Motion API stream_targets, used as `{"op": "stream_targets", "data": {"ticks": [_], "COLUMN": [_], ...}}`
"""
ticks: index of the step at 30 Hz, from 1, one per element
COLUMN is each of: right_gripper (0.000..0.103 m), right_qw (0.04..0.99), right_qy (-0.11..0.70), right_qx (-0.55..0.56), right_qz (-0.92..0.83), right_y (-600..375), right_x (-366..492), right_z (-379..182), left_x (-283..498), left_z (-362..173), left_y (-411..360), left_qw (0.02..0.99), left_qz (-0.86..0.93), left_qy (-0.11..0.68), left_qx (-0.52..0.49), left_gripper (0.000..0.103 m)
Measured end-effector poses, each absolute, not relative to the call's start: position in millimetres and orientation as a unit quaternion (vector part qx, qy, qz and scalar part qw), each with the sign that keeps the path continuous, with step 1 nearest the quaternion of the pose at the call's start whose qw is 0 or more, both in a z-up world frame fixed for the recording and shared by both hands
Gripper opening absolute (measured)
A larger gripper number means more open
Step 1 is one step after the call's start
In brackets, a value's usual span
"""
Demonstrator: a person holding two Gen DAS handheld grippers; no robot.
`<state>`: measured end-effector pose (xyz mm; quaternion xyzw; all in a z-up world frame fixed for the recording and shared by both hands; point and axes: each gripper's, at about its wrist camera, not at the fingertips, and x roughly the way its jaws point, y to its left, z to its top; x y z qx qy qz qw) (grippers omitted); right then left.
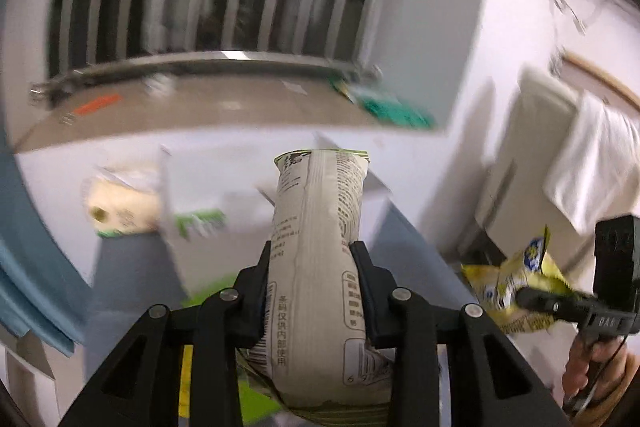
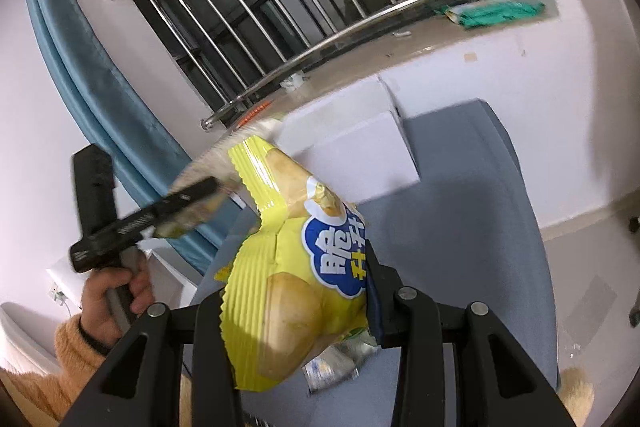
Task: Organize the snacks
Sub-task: 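Drop yellow chip bag into box with right tool while left tool drops white packet, then grasp the grey-black snack bag with the right tool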
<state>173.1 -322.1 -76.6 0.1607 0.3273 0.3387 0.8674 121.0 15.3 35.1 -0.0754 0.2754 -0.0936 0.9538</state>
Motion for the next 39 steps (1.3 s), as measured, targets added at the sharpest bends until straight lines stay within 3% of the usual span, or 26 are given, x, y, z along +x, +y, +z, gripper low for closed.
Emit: {"op": "stream_targets", "data": {"ticks": [6, 15, 17, 18, 19, 20, 32, 39], "right_gripper": [0.042, 0.042, 0.045, 0.047, 0.067, 0.102, 0.103, 0.103], "right_qw": [0.874, 0.886, 0.882, 0.881, 0.88, 0.879, 0.901, 0.906], "right_qy": [0.306, 0.354, 0.371, 0.375, 0.382, 0.388, 0.354, 0.304], "right_qx": [0.134, 0.069, 0.067, 0.064, 0.06, 0.058, 0.042, 0.028], "right_qz": [0.352, 0.292, 0.282, 0.281, 0.276, 0.27, 0.249, 0.293], "right_y": [-276, -207, -200, -198, -194, -194, -212, -227], "right_x": [231, 379, 405, 411, 422, 426, 394, 311], "right_z": [-35, -13, -19, -21, -25, -28, -24, 1], "left_x": [154, 264, 280, 288, 292, 295, 247, 180], "left_z": [53, 25, 18, 14, 12, 9, 16, 25], "left_y": [65, 78, 77, 76, 76, 76, 98, 91], "left_qw": [0.964, 0.947, 0.942, 0.94, 0.938, 0.936, 0.947, 0.96], "left_qz": [-0.024, 0.018, 0.029, 0.038, 0.046, 0.054, 0.037, 0.004], "left_qy": [0.237, 0.285, 0.302, 0.311, 0.318, 0.326, 0.306, 0.276], "left_qx": [-0.12, -0.148, -0.145, -0.136, -0.129, -0.124, -0.086, -0.052], "left_gripper": [0.039, 0.04, 0.047, 0.065, 0.082, 0.102, 0.103, 0.103]}}
